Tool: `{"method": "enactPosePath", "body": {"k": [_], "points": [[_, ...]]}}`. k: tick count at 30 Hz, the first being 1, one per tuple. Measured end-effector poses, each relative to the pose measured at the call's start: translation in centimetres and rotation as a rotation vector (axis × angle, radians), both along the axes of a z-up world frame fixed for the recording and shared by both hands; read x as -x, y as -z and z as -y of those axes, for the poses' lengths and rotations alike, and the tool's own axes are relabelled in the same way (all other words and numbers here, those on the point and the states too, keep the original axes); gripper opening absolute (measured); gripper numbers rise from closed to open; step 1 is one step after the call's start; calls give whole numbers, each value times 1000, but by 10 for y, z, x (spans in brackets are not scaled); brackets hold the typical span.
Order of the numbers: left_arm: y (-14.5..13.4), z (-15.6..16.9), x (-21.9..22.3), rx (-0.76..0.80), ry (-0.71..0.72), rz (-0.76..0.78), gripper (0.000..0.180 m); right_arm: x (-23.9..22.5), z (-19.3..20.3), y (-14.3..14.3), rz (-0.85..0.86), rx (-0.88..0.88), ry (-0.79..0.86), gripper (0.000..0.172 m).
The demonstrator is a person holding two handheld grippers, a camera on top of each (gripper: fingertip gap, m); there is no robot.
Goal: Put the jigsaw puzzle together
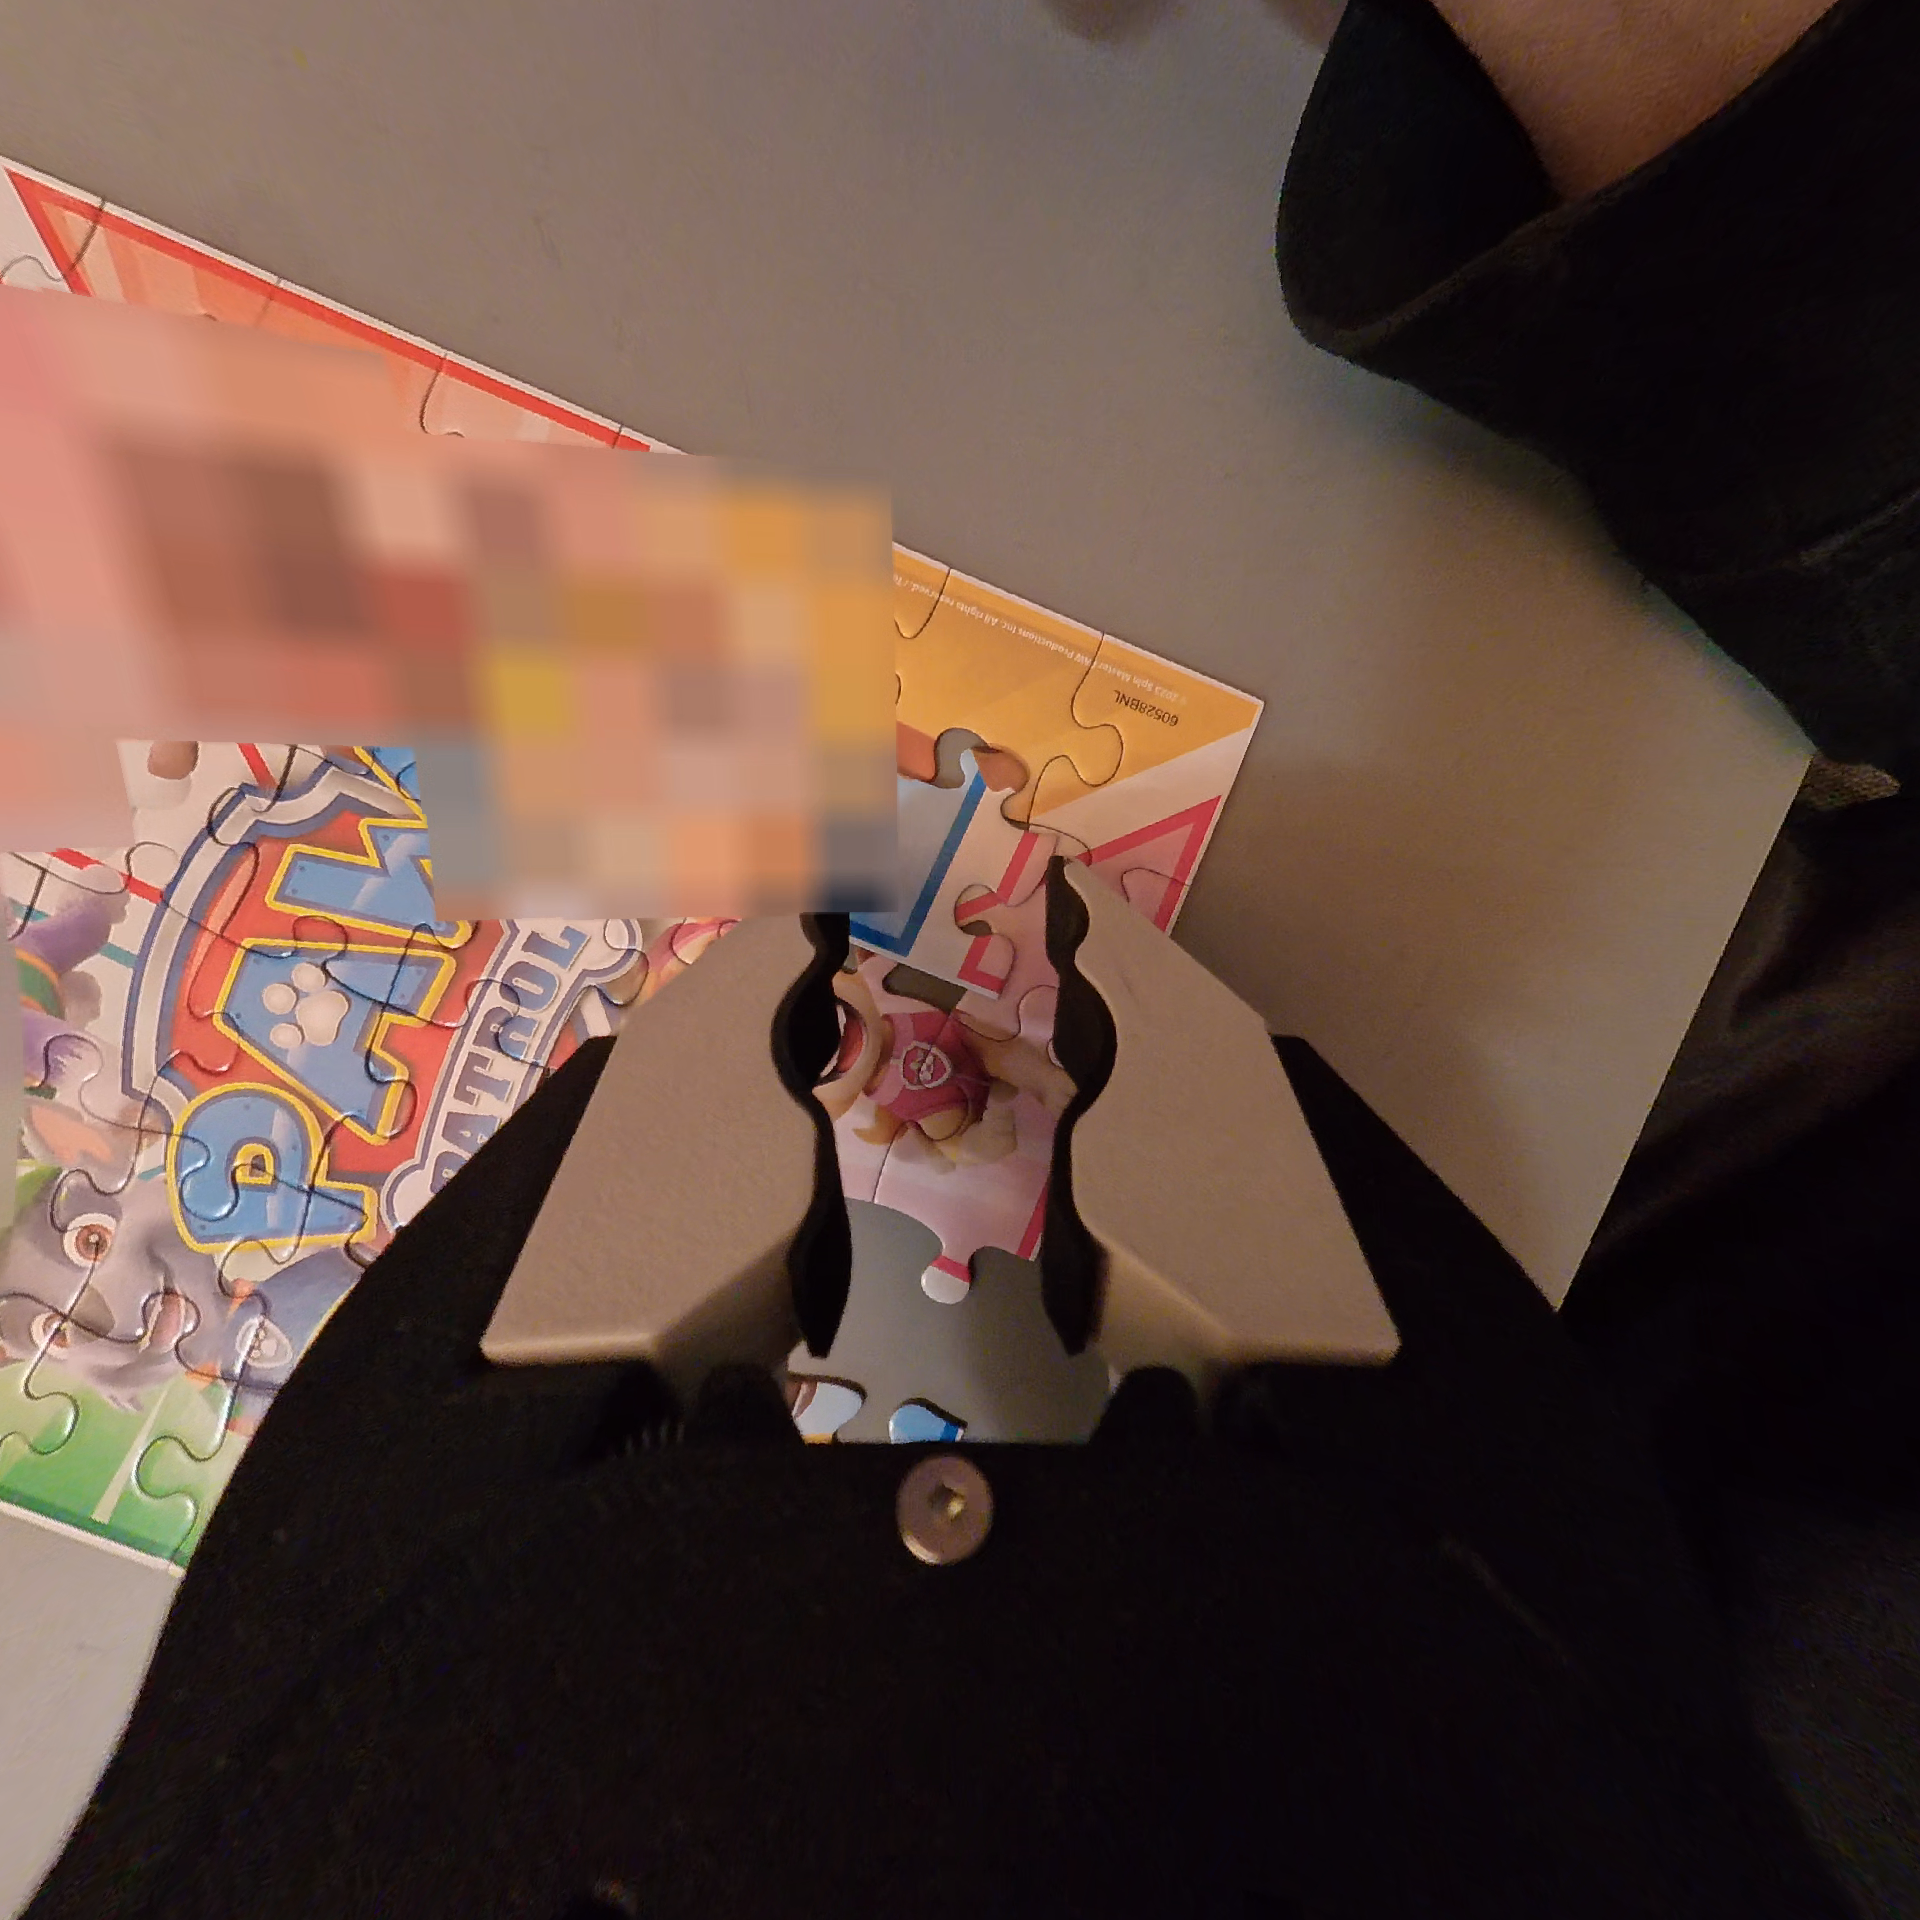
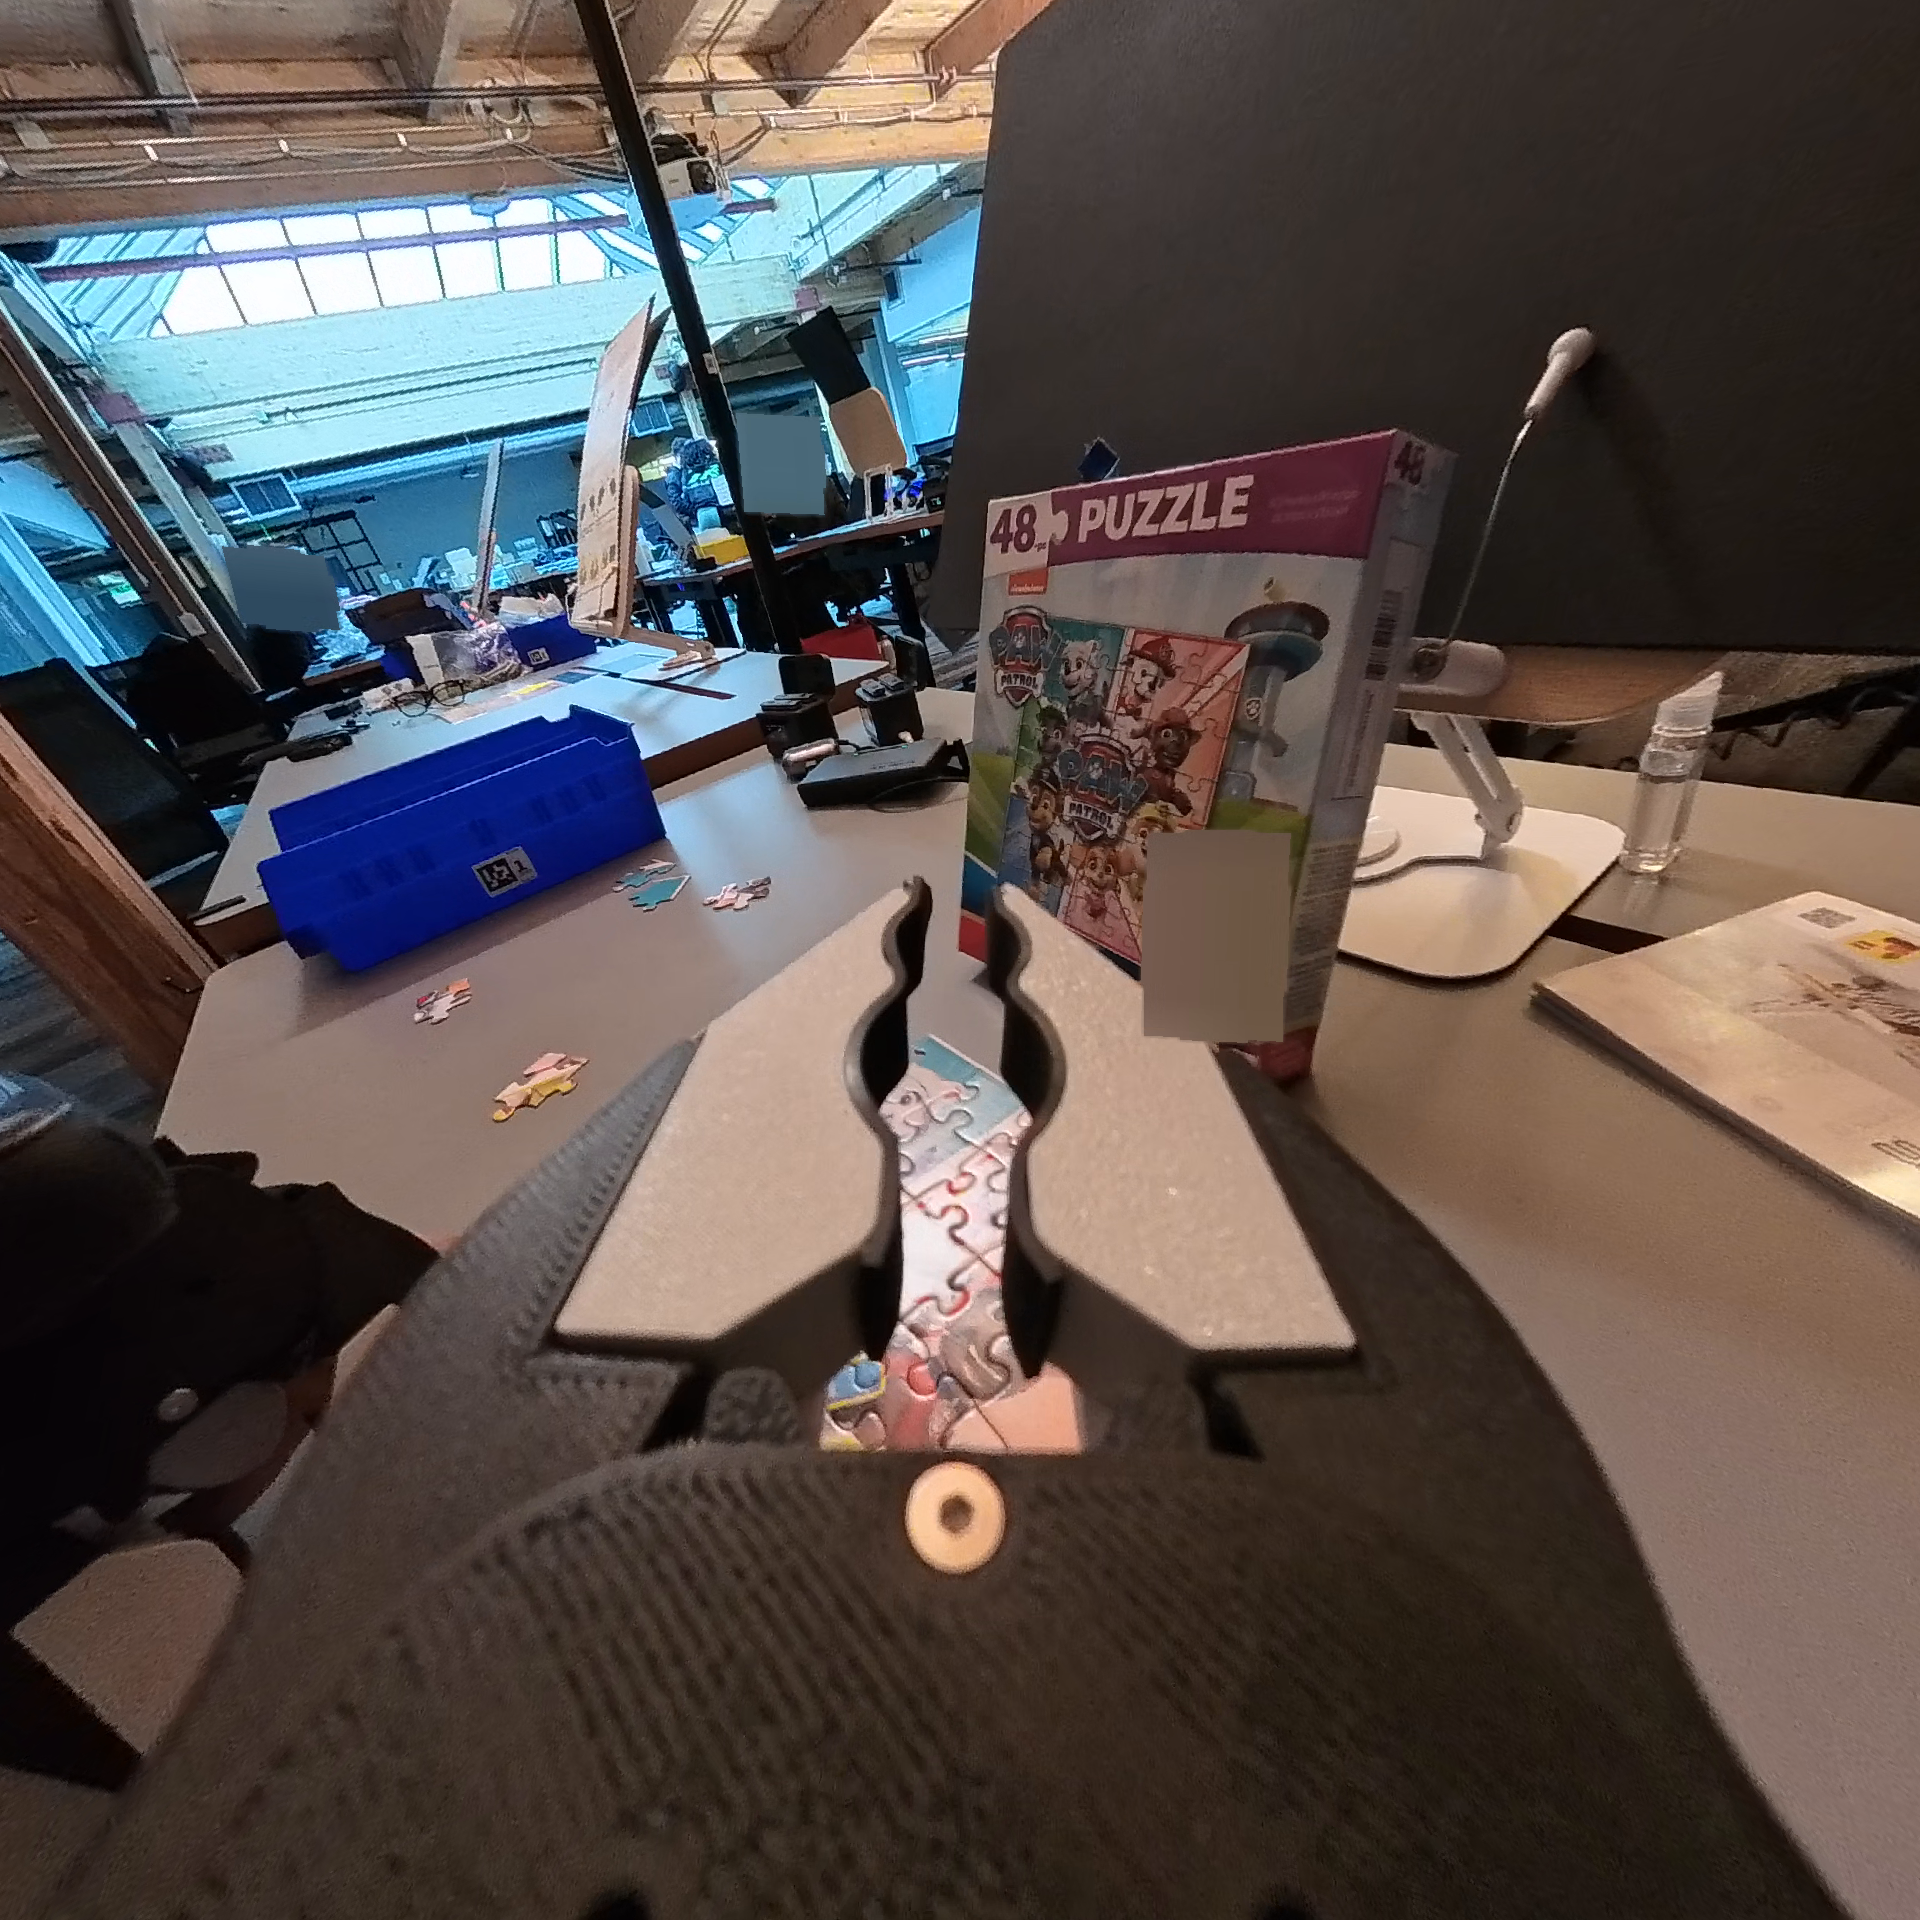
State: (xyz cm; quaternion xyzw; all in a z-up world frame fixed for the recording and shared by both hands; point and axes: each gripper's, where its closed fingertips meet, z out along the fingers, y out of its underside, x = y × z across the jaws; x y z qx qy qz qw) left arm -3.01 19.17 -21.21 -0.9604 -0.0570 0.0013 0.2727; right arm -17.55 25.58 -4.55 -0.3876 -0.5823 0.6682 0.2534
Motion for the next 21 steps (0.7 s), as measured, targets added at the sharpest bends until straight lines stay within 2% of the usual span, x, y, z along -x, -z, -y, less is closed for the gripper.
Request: {"method": "enactPosePath", "body": {"k": [15,21], "points": [[-5,9,5,-26,-41,-8,37,-2,3,-2,-6,-3,-8,10],[-9,22,12,-54,-89,-18,37,-5,11,10,6,-80,0,11]]}}
